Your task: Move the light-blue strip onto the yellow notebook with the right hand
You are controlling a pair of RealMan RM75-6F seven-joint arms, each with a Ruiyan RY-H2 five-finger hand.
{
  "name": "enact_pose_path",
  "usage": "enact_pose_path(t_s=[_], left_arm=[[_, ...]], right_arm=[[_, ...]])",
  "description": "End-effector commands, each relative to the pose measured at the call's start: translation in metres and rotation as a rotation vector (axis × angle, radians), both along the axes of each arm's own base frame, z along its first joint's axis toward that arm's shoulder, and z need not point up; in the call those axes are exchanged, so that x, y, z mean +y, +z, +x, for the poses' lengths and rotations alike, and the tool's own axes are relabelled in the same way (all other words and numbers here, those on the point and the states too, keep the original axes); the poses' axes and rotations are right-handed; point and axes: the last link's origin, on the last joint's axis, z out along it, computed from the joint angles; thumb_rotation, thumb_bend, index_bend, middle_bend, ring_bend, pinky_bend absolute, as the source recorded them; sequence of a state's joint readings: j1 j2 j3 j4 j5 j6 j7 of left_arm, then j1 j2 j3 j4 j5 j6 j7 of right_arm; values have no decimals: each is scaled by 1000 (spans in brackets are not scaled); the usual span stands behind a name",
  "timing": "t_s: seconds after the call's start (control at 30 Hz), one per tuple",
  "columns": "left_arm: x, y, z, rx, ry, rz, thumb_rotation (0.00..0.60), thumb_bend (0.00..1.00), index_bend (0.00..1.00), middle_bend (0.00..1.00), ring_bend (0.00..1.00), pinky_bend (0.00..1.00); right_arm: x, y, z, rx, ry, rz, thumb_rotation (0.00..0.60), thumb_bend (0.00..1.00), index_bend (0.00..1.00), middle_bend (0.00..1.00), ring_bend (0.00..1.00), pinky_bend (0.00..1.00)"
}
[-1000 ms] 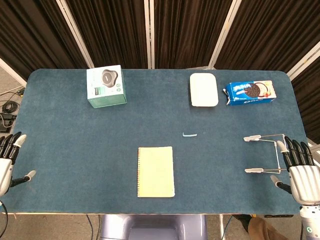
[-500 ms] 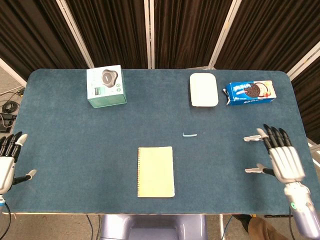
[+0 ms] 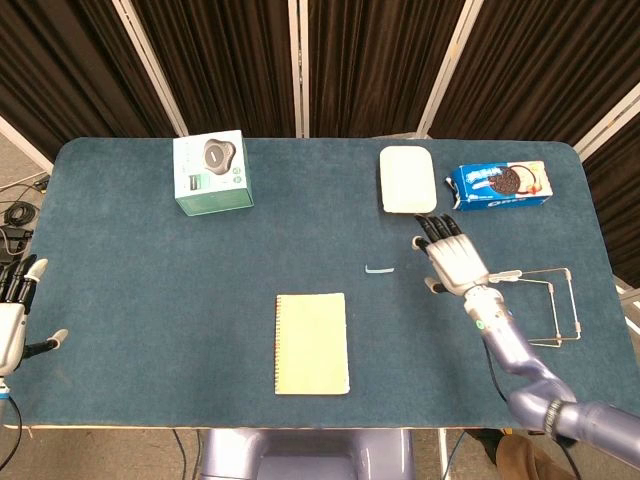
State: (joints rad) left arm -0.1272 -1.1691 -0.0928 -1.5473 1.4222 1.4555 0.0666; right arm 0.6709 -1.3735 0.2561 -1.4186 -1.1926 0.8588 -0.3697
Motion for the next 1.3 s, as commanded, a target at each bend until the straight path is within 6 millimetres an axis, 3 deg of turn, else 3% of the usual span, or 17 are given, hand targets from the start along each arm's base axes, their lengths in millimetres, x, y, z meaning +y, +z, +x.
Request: enact_pose_path(t_s=[0.03,0.43,1.3], left_arm=[[1,-2,-2,4,7,-6,600,0,0,0,0,0],[6,-3,-7,9,30,-7,600,0,0,0,0,0],[8,-3,-11,1,45,-5,600,0,0,0,0,0]], right_arm=[[-10,-22,2,26,-21,19,600,216,383,0,0,0],[-21,-65,-2,75,-12,41,600,274,455,0,0,0],[-25,-104,3,50,20,48,600,309,535,0,0,0]])
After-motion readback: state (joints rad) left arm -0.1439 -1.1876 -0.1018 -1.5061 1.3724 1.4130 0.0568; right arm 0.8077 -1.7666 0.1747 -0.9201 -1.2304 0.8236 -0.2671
